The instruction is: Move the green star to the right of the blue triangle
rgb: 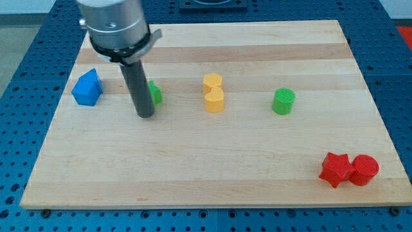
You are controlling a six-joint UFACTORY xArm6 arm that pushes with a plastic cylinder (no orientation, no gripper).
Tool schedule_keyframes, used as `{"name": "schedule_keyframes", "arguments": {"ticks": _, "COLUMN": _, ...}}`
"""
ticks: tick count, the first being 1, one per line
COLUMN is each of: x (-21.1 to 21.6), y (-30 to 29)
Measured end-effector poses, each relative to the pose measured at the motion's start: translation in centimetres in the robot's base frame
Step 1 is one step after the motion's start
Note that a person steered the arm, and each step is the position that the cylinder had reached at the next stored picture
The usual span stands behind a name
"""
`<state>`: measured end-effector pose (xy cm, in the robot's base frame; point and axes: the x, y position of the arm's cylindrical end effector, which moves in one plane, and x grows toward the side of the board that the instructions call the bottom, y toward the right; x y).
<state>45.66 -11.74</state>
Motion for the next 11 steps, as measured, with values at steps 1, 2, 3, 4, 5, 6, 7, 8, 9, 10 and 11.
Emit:
{"name": "schedule_keyframes", "arguments": {"ticks": 1, "x": 0.0, "y": 2.4}}
{"name": "schedule_keyframes", "arguments": {"ticks": 2, "x": 0.0, "y": 3.4}}
{"name": "schedule_keyframes", "arguments": {"ticks": 3, "x": -0.3, "y": 1.4}}
{"name": "schedule_keyframes", "arguments": {"ticks": 4, "x": -1.1, "y": -2.4}}
{"name": "schedule_keyframes", "arguments": {"ticks": 5, "x": -1.9, "y": -3.5}}
{"name": "schedule_keyframes", "arguments": {"ticks": 6, "x": -1.2, "y": -0.6}}
{"name": "schedule_keyframes", "arguments": {"ticks": 7, "x": -2.4, "y": 1.4}}
{"name": "schedule_keyframes", "arguments": {"ticks": 8, "x": -4.2, "y": -0.3}}
{"name": "schedule_keyframes", "arguments": {"ticks": 9, "x": -4.8, "y": -3.5}}
{"name": "schedule_keyframes", "arguments": {"ticks": 10, "x": -4.8, "y": -6.3}}
{"name": "schedule_keyframes", "arguments": {"ticks": 11, "x": -5.0, "y": -7.0}}
